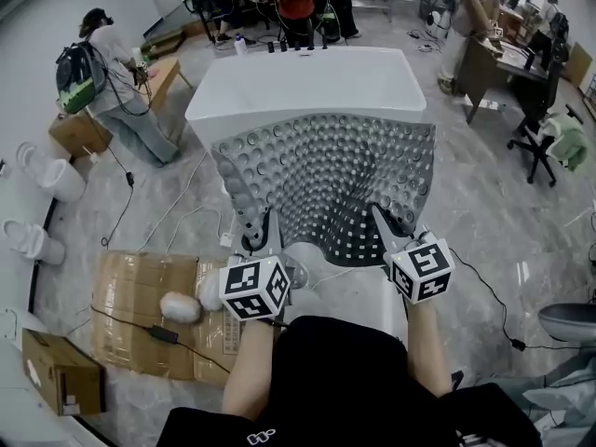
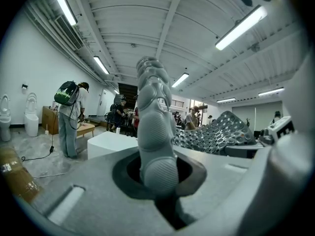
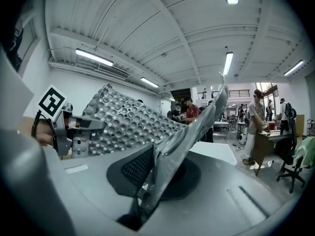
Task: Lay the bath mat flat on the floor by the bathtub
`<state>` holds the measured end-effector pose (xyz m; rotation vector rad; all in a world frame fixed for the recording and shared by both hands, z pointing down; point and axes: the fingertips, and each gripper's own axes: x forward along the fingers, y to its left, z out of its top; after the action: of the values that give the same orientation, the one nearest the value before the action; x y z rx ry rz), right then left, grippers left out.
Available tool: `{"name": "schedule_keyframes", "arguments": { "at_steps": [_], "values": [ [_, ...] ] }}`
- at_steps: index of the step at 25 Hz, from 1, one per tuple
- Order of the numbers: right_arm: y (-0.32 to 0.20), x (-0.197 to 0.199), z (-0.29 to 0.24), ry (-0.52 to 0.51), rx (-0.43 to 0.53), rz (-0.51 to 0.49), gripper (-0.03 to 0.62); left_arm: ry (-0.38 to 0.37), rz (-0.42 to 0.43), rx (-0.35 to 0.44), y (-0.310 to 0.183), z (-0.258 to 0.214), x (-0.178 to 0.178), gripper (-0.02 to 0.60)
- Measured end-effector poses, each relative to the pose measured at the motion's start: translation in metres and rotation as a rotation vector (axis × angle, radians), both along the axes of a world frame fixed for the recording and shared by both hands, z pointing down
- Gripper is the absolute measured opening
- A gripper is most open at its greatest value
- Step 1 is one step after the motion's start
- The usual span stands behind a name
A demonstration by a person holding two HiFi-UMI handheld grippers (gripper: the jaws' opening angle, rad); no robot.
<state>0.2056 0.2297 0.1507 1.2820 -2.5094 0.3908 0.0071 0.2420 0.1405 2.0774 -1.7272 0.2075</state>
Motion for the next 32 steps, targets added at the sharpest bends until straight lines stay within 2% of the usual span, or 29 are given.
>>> {"name": "schedule_keyframes", "arguments": {
  "at_steps": [5, 13, 19, 27, 32],
  "values": [
    [-0.014, -0.001, 0.015, 0.057, 0.018, 0.008, 0.032, 0.059, 0.025, 0.029, -0.024, 0.016, -0.004, 0.031],
    [-0.056, 0.008, 0.034, 0.079, -0.011, 0.055, 0.032, 0.107, 0.068, -0.014, -0.076, 0.048, 0.001, 0.031],
    [-0.095, -0.032, 0.055, 0.167, -0.014, 0.026, 0.034, 0.129, 0.067, -0.056, -0.114, 0.071, -0.016, 0.031],
    [-0.139, -0.062, 0.086, 0.126, -0.078, 0.015, 0.035, 0.126, 0.027, -0.121, -0.152, 0.105, -0.06, 0.031],
    [-0.178, -0.09, 0.098, 0.134, -0.114, 0.022, 0.035, 0.133, 0.051, -0.157, -0.194, 0.119, -0.086, 0.031]
  ]
}}
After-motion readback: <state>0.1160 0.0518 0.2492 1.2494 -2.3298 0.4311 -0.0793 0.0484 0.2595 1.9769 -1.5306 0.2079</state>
